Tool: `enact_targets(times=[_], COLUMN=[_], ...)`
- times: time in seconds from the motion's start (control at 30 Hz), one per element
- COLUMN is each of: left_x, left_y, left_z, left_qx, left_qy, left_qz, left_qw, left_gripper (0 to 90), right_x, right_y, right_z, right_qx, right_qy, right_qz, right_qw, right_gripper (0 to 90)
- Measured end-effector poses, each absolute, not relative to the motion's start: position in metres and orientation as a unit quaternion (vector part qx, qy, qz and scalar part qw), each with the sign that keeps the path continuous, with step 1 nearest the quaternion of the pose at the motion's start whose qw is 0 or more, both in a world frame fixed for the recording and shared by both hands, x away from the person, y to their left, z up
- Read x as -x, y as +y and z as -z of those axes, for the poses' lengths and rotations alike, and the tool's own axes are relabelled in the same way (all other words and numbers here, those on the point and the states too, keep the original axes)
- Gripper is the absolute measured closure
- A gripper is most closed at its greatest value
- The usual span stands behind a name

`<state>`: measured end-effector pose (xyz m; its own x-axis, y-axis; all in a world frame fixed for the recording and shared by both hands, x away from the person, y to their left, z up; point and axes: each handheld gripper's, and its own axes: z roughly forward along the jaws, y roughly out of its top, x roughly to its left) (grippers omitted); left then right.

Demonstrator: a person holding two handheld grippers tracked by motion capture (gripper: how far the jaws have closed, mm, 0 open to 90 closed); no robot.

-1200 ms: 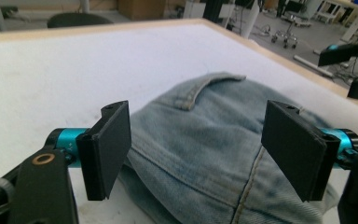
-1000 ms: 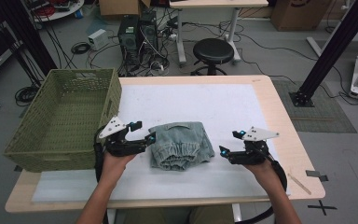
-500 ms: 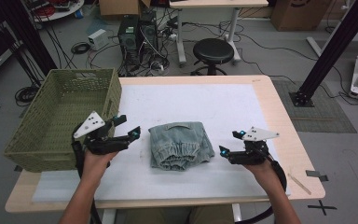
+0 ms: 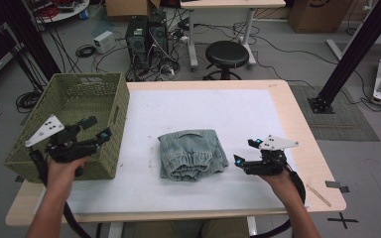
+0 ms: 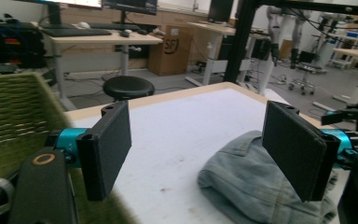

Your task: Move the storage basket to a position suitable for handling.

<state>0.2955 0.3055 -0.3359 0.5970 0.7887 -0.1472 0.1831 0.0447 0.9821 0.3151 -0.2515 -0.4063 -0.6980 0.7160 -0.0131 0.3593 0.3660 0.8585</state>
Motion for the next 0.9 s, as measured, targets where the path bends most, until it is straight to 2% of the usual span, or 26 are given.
enact_targets(times=[0.9], left_x=[-0.284], left_y=[0.429], left_z=[0.353], left_qx=[-0.609], left_qy=[0.482], left_qz=[-0.300], left_qw=[0.554], left_gripper=[24.3], right_x=[-0.316], right_y=[-0.247], right_z=[0.409], right_qx=[-0.336], right_qy=[0.806], right_qz=[-0.445], right_qw=[0.197], right_gripper=[21.7])
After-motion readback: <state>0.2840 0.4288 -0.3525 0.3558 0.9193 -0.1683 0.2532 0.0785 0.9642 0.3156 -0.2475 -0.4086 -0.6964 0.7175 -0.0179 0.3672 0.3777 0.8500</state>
